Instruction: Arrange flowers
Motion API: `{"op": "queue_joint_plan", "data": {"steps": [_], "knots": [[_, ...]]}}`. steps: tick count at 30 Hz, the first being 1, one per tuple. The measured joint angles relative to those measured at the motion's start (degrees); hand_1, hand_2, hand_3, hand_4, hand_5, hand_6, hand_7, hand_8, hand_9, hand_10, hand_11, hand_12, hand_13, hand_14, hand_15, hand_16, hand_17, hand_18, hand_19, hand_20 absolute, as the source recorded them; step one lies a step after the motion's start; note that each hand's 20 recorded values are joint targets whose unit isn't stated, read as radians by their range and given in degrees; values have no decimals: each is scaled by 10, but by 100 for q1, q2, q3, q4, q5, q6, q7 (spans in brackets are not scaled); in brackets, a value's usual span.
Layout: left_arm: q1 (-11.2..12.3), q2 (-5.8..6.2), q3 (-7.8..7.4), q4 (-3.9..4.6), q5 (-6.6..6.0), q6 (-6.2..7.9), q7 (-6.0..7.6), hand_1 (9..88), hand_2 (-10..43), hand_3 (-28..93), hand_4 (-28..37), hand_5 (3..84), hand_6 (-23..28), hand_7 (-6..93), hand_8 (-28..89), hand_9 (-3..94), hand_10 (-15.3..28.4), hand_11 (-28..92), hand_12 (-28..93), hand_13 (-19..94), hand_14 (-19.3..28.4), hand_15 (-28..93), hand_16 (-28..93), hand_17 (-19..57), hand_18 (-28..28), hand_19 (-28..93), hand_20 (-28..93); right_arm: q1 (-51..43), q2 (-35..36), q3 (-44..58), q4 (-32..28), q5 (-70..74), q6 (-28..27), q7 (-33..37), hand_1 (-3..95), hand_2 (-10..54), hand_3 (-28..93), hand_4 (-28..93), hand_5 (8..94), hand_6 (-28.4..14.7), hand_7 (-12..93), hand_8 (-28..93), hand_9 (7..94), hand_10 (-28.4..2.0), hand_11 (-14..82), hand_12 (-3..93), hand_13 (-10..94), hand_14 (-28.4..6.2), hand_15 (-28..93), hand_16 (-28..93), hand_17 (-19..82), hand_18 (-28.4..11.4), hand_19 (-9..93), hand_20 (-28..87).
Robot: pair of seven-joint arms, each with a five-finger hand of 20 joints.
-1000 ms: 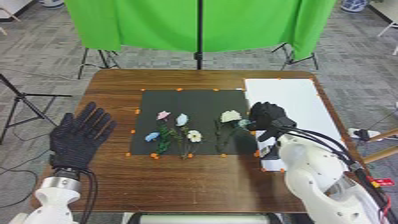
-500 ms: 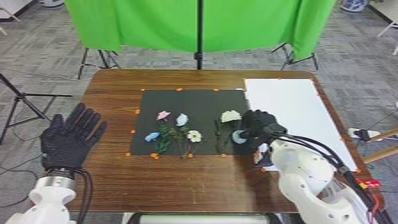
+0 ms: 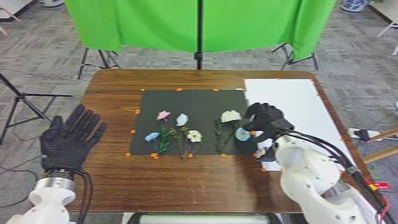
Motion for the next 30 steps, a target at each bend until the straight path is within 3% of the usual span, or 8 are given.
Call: {"op": "queue_joint_plan", "data": {"steps": [2,5,9,14,17,21,25,30], "knots": [[0,3,0,0,0,2,0,272,120,775,-283,481,81,173,-96,424,157,266,142,317,166,480,-55,-62,164,376,167,-2,7,53,-38,26,5,0,420,-95,807,-283,553,-44,293,-161,597,-177,284,195,555,-139,538,188,284,-222,791,282],[-16,10,5,5,-1,4,-4,272,120,774,-283,482,80,172,-96,424,158,264,140,318,166,475,-57,-62,164,376,166,-2,9,125,-64,79,49,-11,372,-40,805,-283,538,-50,272,-155,571,-184,243,179,524,-151,513,169,270,-217,754,259],[-95,33,15,50,23,5,-11,271,124,768,-283,486,80,159,-99,433,156,230,120,332,162,432,-69,-59,163,372,163,28,-80,344,-4,378,317,-142,293,46,805,-283,472,-38,256,-158,472,-165,163,150,399,-158,390,129,191,-199,610,205],[-294,118,17,158,96,8,-36,263,127,764,-283,489,81,132,-94,430,152,187,105,322,155,351,-76,-52,157,364,151,239,-601,1214,503,2126,750,-1416,224,81,802,-283,431,-27,234,-159,412,-140,108,131,321,-152,264,134,145,-185,474,167],[-513,230,25,306,115,12,-73,258,126,763,-283,477,81,118,-92,402,149,170,100,284,141,308,-82,-51,150,358,144,504,-869,1616,736,3071,737,-1841,171,87,798,-283,404,-25,197,-146,378,-135,82,117,285,-154,192,145,129,-183,411,165],[-850,434,35,526,197,36,-100,206,159,736,-283,431,72,98,-88,354,145,147,89,245,133,277,-81,-54,145,348,132,731,-990,1889,710,3840,652,-1500,111,92,789,-283,374,-28,142,-123,355,-138,63,101,264,-151,130,158,118,-180,365,166],[-1082,600,-1,572,263,72,-170,180,182,690,-283,391,69,82,-85,329,146,134,81,226,132,248,-78,-54,142,336,119,695,-1132,2241,630,5029,434,-1253,59,105,772,-283,356,-36,116,-116,337,-137,47,91,250,-144,96,156,123,-175,373,179],[-1253,725,-30,630,274,74,-269,186,159,714,-283,389,70,80,-84,305,140,122,76,198,119,214,-82,-54,137,324,108,451,-1387,2472,527,6503,156,-1262,47,105,774,-283,347,-43,101,-109,329,-137,43,87,246,-130,62,151,128,-156,329,165]]}}
